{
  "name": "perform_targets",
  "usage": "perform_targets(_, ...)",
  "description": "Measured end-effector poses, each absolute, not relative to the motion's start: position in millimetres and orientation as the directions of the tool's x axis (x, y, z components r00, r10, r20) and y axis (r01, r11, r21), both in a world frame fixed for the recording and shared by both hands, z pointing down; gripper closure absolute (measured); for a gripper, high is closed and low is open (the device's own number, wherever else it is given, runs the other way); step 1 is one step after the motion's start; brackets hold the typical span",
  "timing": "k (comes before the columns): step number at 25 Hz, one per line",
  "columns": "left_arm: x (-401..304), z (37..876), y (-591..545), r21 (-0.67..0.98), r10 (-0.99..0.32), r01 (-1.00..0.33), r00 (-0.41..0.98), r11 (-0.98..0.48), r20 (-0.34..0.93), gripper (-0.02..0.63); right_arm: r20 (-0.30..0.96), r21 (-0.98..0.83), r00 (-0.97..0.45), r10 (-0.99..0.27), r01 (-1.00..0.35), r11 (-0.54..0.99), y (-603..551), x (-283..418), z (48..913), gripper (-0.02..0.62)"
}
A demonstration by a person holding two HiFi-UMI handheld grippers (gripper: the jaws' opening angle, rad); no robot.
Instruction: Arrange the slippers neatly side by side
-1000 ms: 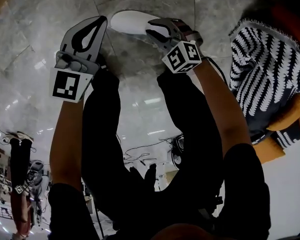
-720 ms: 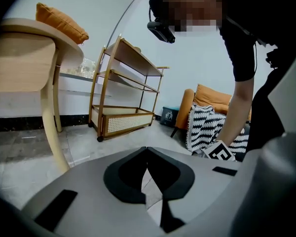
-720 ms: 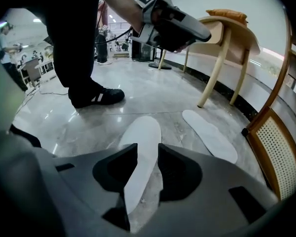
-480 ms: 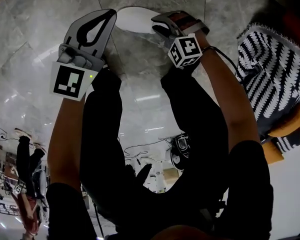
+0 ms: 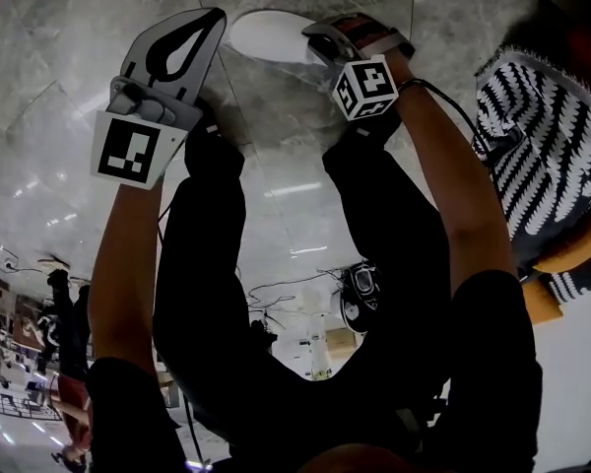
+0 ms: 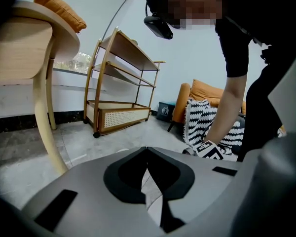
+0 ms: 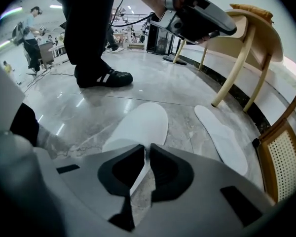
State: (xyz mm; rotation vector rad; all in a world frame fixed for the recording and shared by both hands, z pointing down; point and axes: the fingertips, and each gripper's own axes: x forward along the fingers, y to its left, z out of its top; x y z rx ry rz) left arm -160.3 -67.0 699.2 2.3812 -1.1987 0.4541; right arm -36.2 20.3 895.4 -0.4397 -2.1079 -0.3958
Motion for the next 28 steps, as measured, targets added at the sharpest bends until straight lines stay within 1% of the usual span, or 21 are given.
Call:
perform_targets(3,-161.2,696.9,-69.3,0.223,-0.668,-0.811,0.575,-0.541,0.473,0.591,0.832,0.112,-0.536,0.143,0.414,0.903,17.7,-38.8,889.4,0.551)
perform_targets(7,-155.4,691.0,-73.1,0.227,-0.655,-0.803,0.585,-0.551,0.477,0.591,0.818,0.090,-0.565,0.106,0.309,0.947,5.5,-38.8,872.3,0.555)
perform_targets(10,-149.1,683.0,-76.2,0.243,-0.643,-0.798,0.592,-0.552,0.485,0.591,0.805,0.090,-0.591,0.051,0.206,0.974,-11.5,-35.6,851.0,0.557)
perform_targets(15,-135.7,664.8,-93.2,0.263,-0.635,-0.792,0.603,-0.551,0.484,0.591,0.790,0.101,-0.607,-0.084,-0.006,0.995,-52.7,-11.9,809.0,0.557)
perform_targets(19,-121.4,653.4,-110.3,0.266,-0.637,-0.781,0.618,-0.565,0.461,0.591,0.784,0.109,-0.592,-0.186,-0.164,0.980,-83.7,16.8,784.0,0.557)
perform_targets(23,-101.8,646.0,-126.9,0.262,-0.630,-0.762,0.641,-0.593,0.438,0.591,0.778,0.099,-0.572,-0.261,-0.298,0.949,-111.8,45.6,768.7,0.557)
perform_targets(28,-81.0,648.5,-144.3,0.266,-0.627,-0.757,0.647,-0.597,0.433,0.591,0.770,0.075,-0.529,-0.355,-0.478,0.875,-140.4,81.2,768.0,0.557)
